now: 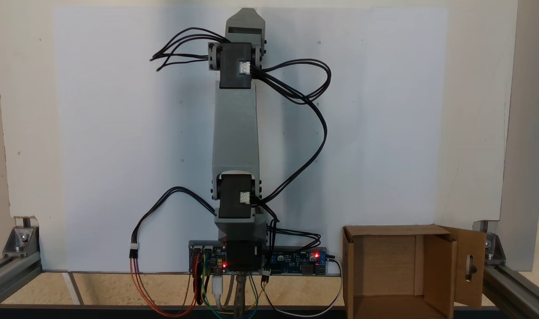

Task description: Grasp a green dice and put it in the bin.

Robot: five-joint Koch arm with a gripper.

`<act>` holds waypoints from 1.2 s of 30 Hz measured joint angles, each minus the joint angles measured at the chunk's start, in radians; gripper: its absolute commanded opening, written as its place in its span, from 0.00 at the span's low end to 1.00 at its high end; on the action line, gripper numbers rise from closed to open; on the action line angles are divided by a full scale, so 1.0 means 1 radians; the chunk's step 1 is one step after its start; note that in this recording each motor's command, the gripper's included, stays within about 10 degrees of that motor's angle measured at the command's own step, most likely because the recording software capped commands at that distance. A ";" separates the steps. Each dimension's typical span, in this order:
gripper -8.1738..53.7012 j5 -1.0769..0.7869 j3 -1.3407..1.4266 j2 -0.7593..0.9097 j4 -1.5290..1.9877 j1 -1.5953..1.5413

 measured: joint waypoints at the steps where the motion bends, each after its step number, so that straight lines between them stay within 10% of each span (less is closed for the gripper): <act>1: 0.83 0.000 0.000 -0.005 -0.003 -0.002; 28: 0.80 0.002 -0.002 -0.126 -0.044 0.000; 36: 0.54 0.002 -0.020 -0.143 -0.054 -0.002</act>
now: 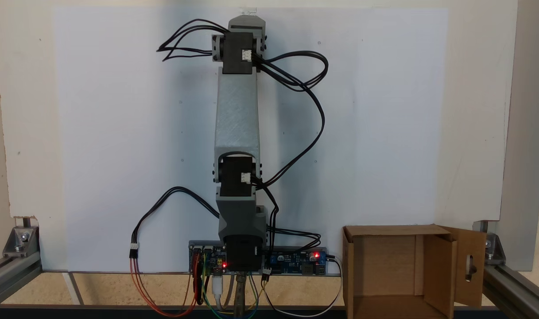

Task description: Grasp a green dice and put it in the bin.

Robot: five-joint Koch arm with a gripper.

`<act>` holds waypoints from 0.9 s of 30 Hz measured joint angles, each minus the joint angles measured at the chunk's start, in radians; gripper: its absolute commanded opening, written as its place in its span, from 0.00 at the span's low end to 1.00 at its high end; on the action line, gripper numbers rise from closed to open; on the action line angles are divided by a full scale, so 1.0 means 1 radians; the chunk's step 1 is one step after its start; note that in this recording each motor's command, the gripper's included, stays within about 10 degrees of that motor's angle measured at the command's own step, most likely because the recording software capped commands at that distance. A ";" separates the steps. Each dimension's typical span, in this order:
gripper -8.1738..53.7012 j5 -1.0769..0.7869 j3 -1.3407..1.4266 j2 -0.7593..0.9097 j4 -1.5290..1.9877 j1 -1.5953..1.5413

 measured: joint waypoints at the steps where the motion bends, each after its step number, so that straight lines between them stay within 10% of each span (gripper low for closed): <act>1: 0.49 0.000 0.000 0.000 0.000 0.000; 4: 0.33 0.000 0.000 0.000 0.000 0.000; 15: 0.32 0.025 0.002 0.023 0.055 0.003; 27: 0.32 0.037 0.002 0.574 0.334 -0.006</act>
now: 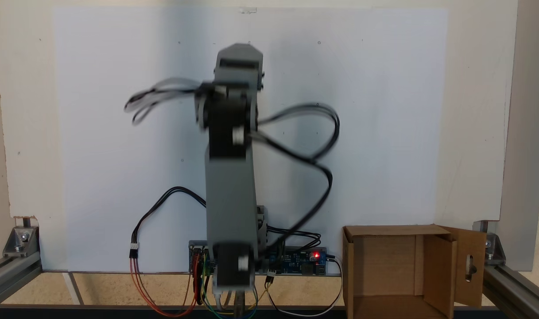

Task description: Grasp a green dice and put it in the bin.

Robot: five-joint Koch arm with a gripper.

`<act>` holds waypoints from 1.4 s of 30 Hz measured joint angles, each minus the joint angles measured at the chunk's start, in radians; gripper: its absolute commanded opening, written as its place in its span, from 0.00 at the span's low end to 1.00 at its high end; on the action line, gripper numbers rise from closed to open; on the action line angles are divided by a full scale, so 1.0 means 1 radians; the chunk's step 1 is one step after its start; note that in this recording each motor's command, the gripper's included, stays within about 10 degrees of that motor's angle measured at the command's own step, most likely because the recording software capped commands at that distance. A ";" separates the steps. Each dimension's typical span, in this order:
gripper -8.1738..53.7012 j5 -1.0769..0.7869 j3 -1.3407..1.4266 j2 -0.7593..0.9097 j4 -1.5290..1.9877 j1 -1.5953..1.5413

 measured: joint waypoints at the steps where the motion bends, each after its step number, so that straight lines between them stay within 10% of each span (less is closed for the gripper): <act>1: 0.32 0.000 0.000 0.026 0.017 0.000; 12: 0.32 -0.002 0.002 0.121 0.067 0.146; 27: 0.32 -0.290 0.002 0.121 0.066 1.172; 42: 0.32 -0.557 0.002 -0.244 0.000 1.859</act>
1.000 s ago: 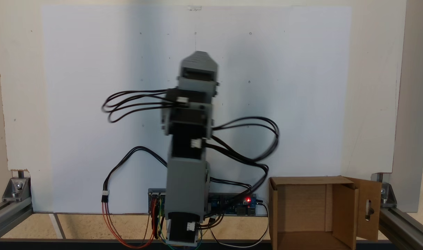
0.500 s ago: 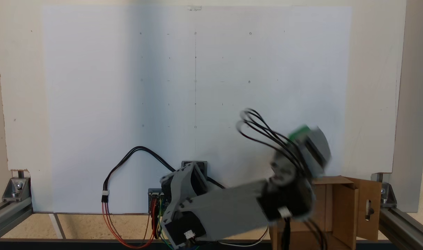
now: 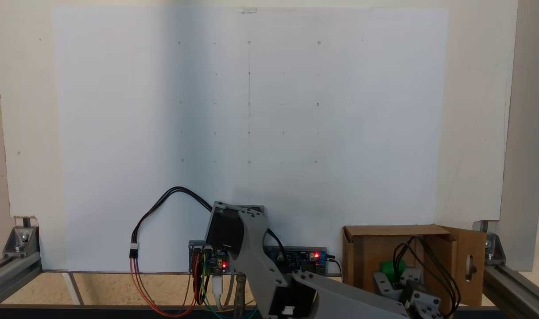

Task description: Grasp a green dice and put it in the bin.

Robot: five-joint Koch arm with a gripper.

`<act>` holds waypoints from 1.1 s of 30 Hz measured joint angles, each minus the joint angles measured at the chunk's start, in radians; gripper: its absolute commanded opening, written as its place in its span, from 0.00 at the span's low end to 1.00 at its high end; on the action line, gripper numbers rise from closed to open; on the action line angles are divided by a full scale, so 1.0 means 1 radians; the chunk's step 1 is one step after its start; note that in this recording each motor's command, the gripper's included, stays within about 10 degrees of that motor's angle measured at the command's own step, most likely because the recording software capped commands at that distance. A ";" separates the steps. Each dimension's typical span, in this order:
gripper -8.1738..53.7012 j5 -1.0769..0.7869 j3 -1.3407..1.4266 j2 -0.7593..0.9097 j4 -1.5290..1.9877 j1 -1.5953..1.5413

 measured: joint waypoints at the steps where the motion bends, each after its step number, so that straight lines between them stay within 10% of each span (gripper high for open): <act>1: 0.32 -0.005 0.000 -0.015 -0.005 0.008; 4: 0.38 -0.012 0.000 -0.038 -0.035 0.011; 8: 0.74 -0.014 0.002 -0.041 -0.055 0.029; 13: 0.86 -0.015 0.011 -0.043 -0.055 0.058; 33: 0.86 0.477 0.055 0.603 -0.054 -0.940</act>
